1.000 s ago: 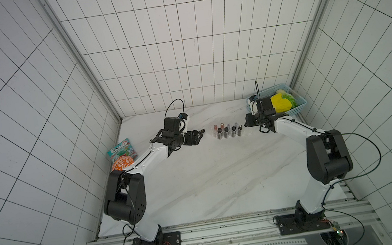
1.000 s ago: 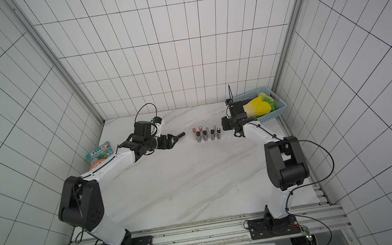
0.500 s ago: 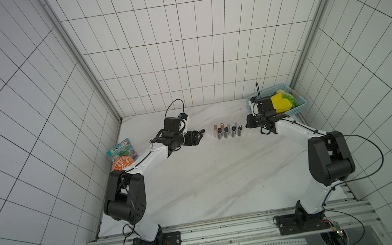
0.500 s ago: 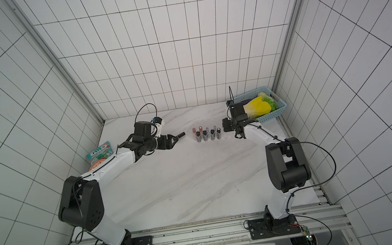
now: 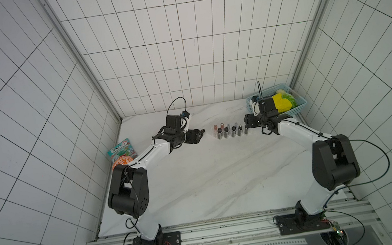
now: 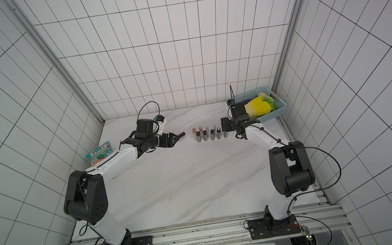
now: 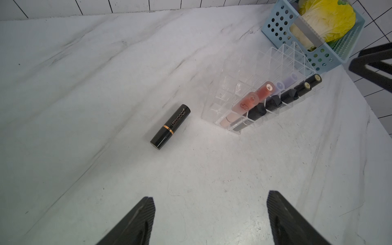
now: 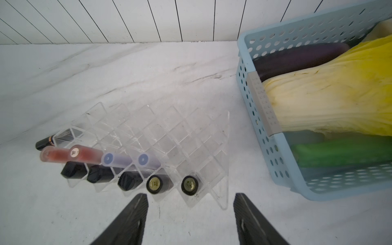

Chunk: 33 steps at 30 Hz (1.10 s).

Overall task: Arrange the lipsticks in the organizer
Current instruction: Place the lipstick in the storage box, then move the lipstick at the center of the board.

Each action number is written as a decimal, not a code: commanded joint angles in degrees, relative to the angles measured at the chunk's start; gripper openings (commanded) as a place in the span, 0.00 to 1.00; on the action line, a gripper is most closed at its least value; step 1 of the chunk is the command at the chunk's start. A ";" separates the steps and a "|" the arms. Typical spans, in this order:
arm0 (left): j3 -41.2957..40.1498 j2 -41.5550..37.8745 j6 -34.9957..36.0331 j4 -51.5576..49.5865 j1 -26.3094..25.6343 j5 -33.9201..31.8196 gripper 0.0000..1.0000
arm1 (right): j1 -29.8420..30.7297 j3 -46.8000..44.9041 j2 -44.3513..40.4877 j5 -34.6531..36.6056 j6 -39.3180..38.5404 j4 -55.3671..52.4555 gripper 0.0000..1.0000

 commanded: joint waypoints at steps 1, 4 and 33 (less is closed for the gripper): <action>4.91 4.55 3.96 -2.43 0.30 -1.13 0.80 | 0.89 -3.20 -8.69 -1.69 1.58 -1.41 0.67; 8.42 9.73 5.08 -3.79 0.32 -2.47 0.79 | 1.21 -6.19 -15.29 -3.22 2.91 -3.02 0.66; 26.00 30.24 5.72 -15.24 -2.73 -13.36 0.40 | 7.79 -15.17 -33.54 -6.25 4.98 -13.98 0.58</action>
